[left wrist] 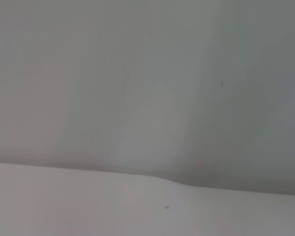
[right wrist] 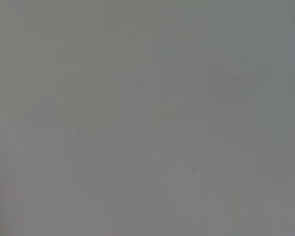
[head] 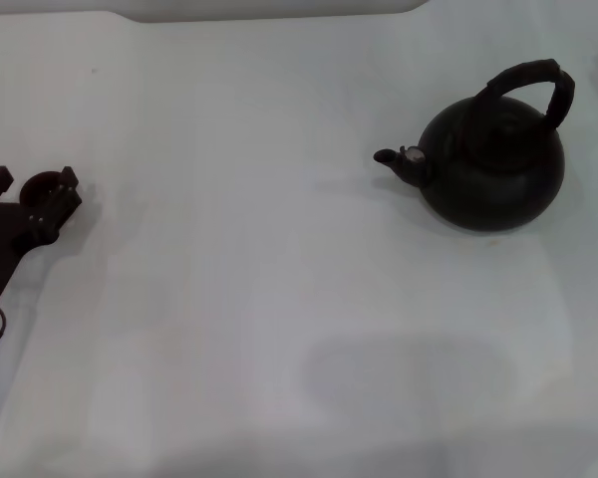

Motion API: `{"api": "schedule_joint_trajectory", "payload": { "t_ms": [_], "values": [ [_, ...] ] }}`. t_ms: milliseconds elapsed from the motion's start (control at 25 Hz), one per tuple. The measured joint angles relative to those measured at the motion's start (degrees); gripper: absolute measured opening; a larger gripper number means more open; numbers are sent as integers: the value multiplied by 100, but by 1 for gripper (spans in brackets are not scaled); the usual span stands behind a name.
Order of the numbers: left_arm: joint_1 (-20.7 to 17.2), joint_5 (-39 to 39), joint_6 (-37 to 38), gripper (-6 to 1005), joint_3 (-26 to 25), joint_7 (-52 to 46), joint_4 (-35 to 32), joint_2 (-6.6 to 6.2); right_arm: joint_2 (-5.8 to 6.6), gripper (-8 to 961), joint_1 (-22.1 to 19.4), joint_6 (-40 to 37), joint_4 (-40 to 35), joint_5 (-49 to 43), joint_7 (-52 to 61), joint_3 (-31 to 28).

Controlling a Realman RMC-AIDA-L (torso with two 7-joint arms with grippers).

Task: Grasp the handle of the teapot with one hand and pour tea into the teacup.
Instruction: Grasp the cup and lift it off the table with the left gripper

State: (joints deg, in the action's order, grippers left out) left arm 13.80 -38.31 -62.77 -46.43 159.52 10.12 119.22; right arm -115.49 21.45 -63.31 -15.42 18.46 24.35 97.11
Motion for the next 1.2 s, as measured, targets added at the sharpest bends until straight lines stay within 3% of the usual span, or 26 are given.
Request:
{"api": "schedule_joint_trajectory", "payload": {
  "t_ms": [1200],
  "values": [
    [109, 145, 469, 874, 2, 0, -10, -4, 0, 871, 9, -24, -14, -1, 0, 0]
  ]
}}
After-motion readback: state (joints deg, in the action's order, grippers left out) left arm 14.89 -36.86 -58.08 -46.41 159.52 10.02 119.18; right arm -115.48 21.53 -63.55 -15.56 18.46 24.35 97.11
